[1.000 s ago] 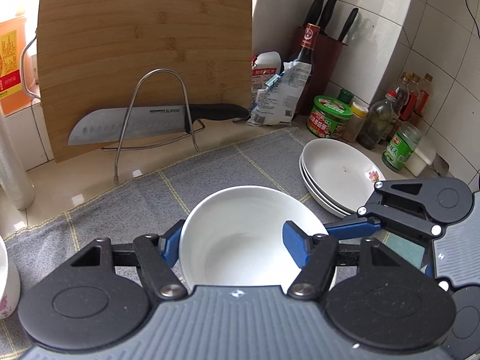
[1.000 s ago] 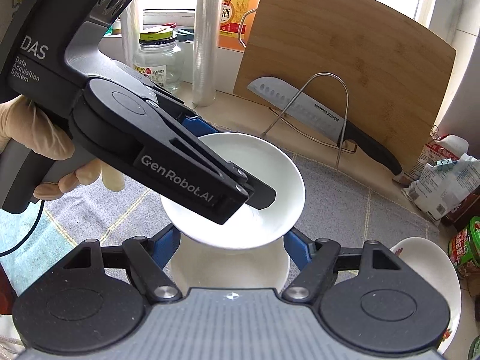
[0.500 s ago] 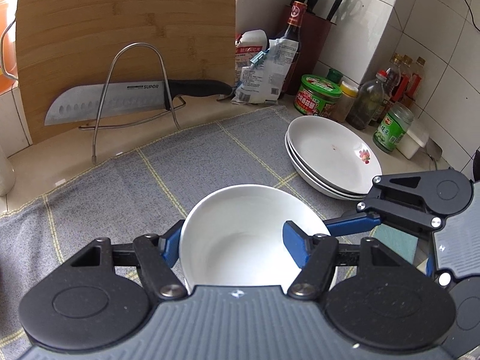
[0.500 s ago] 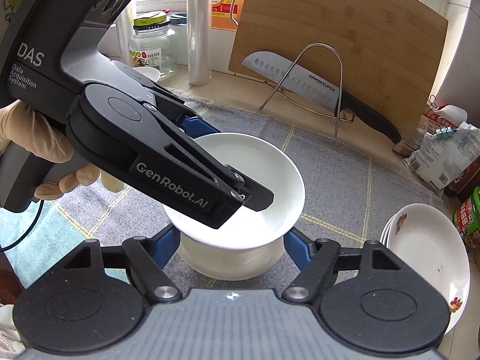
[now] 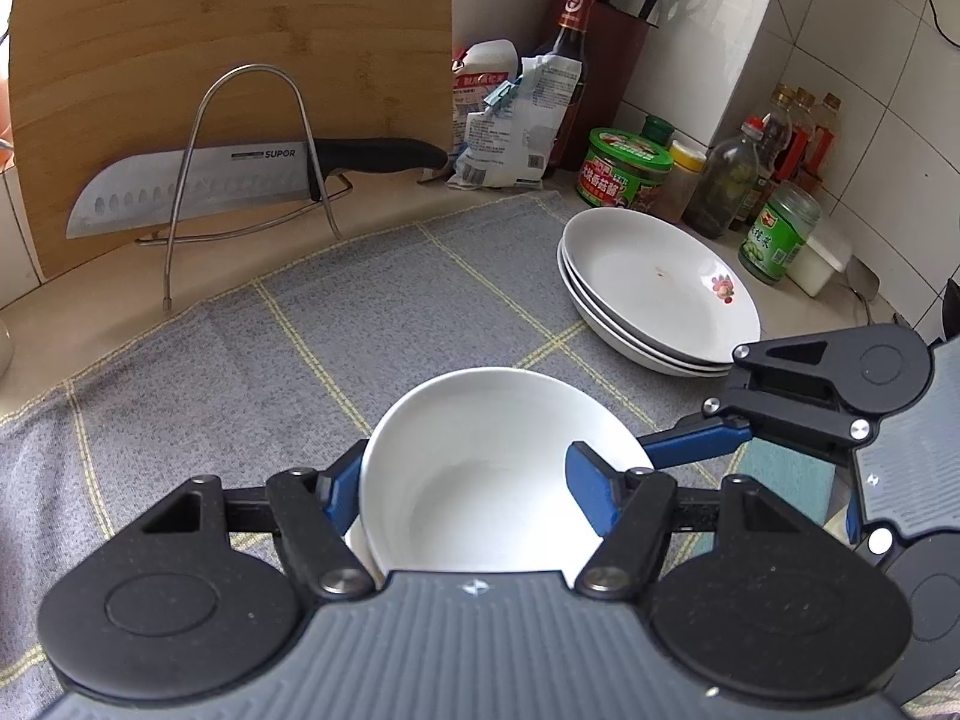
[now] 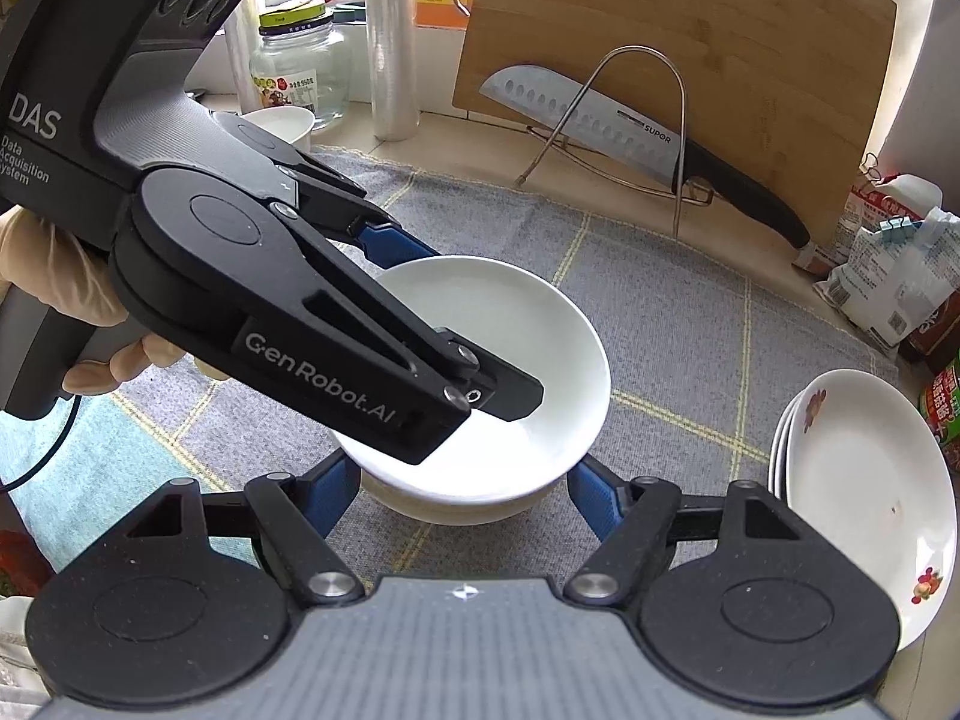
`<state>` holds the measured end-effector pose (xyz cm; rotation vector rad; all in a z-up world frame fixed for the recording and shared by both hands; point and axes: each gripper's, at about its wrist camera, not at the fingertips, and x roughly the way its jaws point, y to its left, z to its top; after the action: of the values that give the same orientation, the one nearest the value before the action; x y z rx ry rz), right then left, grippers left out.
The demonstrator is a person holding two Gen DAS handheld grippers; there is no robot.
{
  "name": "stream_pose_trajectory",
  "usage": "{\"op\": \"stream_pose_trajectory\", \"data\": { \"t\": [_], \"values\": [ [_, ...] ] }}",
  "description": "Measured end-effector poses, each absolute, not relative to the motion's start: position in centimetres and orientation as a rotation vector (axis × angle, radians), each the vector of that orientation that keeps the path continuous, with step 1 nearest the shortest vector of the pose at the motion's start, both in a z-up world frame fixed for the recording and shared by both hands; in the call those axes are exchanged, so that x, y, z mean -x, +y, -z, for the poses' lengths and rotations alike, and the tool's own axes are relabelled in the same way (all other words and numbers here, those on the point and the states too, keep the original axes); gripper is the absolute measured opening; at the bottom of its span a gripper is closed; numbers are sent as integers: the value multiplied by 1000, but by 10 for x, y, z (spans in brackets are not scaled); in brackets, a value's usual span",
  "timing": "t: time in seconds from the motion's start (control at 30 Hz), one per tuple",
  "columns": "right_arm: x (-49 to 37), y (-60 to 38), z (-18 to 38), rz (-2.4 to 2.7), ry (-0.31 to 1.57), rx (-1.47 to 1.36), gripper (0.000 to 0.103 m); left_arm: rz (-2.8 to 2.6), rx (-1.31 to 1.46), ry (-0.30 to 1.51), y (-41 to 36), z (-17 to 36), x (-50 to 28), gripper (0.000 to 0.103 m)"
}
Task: Organize plates and bowls
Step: 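Open the left tool to leave its bowl nested in the right tool's bowl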
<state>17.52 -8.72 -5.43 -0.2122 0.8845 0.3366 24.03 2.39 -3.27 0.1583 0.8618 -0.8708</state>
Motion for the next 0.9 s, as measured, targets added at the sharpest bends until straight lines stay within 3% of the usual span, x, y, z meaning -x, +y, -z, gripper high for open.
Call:
{"op": "stream_pose_trajectory", "data": {
  "t": [0.77, 0.9],
  "values": [
    [-181, -90, 56, -348, 920, 169, 80, 878, -171, 851, 23, 34, -239, 68],
    [-181, -90, 57, -346, 919, 166, 85, 887, -156, 844, 23, 34, -239, 79]
  ]
}}
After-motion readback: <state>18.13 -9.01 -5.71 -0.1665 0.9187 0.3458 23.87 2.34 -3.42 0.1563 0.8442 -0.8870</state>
